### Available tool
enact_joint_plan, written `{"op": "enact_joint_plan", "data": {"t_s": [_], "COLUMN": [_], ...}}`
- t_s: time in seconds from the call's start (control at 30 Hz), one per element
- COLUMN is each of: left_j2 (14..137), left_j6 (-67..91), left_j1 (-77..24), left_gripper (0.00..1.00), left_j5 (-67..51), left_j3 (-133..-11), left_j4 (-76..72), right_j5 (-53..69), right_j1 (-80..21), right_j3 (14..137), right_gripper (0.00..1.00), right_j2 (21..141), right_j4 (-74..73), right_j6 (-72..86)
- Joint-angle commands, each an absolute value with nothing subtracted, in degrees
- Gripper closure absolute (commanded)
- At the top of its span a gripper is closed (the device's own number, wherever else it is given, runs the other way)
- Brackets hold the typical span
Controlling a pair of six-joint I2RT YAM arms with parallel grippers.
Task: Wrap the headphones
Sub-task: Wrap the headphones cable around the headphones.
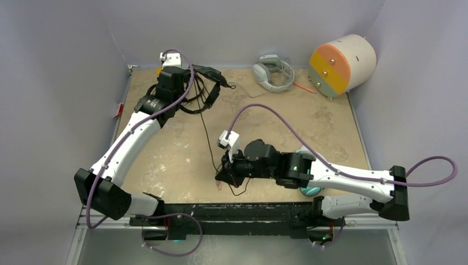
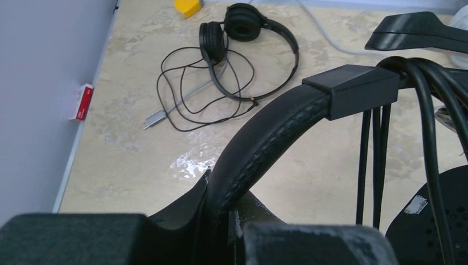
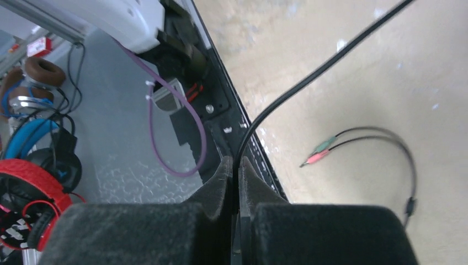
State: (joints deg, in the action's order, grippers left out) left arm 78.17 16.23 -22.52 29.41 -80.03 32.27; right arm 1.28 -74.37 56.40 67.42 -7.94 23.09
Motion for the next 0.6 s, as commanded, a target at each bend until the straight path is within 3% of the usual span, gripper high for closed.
{"op": "enact_joint_plan", "data": {"t_s": [0.0, 0.1, 0.37, 0.57], "left_j2": [77.74, 77.12, 69.97, 66.11], "left_j6": [12.80, 9.88, 0.39, -8.86], "left_j1": [-22.15, -22.23, -23.88, -28.45], "left_gripper": [1.00, 1.00, 1.00, 1.00], "left_j5": [33.35, 29.83, 23.61, 24.95], "left_j3": [-77.91, -75.82, -62.82, -56.92], "left_j4": [25.45, 25.10, 19.13, 18.08], "right_j5": [0.67, -0.59, 10.20, 12.65], "right_j1": [-74.63, -72.59, -58.23, -50.45], "right_j3": [69.65, 78.59, 92.84, 103.78], "right_gripper": [1.00, 1.00, 1.00, 1.00], "right_j2": [66.78, 70.08, 76.35, 83.49], "right_j4": [-25.47, -32.13, -38.42, -45.78], "right_j6": [16.24, 12.04, 5.14, 1.72]}}
